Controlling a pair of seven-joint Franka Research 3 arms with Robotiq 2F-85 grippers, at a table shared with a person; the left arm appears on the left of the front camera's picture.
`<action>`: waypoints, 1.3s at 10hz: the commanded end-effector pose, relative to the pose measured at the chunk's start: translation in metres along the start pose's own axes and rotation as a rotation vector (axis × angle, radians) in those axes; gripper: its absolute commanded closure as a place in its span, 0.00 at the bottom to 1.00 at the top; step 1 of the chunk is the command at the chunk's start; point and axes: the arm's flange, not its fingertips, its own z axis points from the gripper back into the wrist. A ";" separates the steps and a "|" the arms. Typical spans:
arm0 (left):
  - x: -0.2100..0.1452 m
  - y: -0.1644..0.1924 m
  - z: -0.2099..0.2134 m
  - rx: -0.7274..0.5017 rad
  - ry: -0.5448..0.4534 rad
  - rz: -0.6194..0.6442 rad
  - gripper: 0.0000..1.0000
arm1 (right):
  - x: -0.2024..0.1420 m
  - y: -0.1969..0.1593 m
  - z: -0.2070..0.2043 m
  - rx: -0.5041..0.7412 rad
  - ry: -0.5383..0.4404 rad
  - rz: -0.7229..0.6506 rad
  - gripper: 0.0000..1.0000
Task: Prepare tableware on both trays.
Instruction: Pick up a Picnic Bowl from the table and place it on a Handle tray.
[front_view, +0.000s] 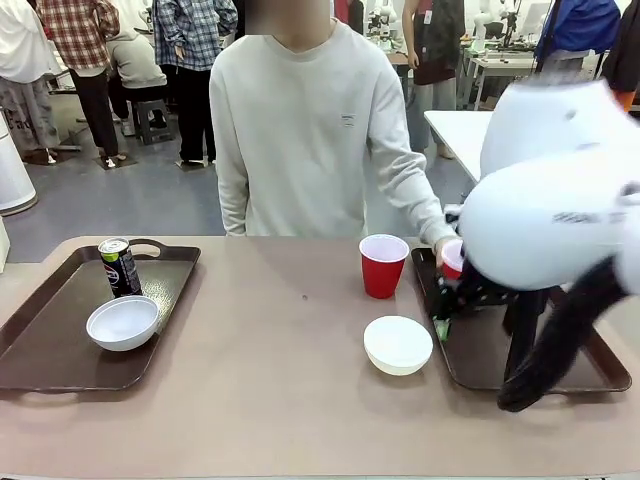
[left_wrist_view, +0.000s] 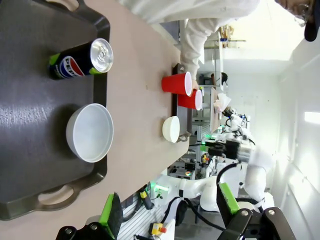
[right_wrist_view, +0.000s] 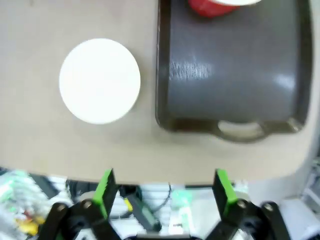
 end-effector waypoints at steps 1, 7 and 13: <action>-0.001 -0.001 0.002 -0.007 0.001 -0.006 0.00 | -0.061 -0.040 -0.029 0.028 -0.007 -0.033 0.00; -0.001 -0.001 0.002 -0.007 0.001 -0.006 0.00 | 0.010 -0.029 -0.071 0.047 0.027 -0.049 0.00; -0.001 -0.001 0.002 -0.007 0.001 -0.006 0.00 | 0.075 0.006 -0.125 0.115 0.137 0.039 0.00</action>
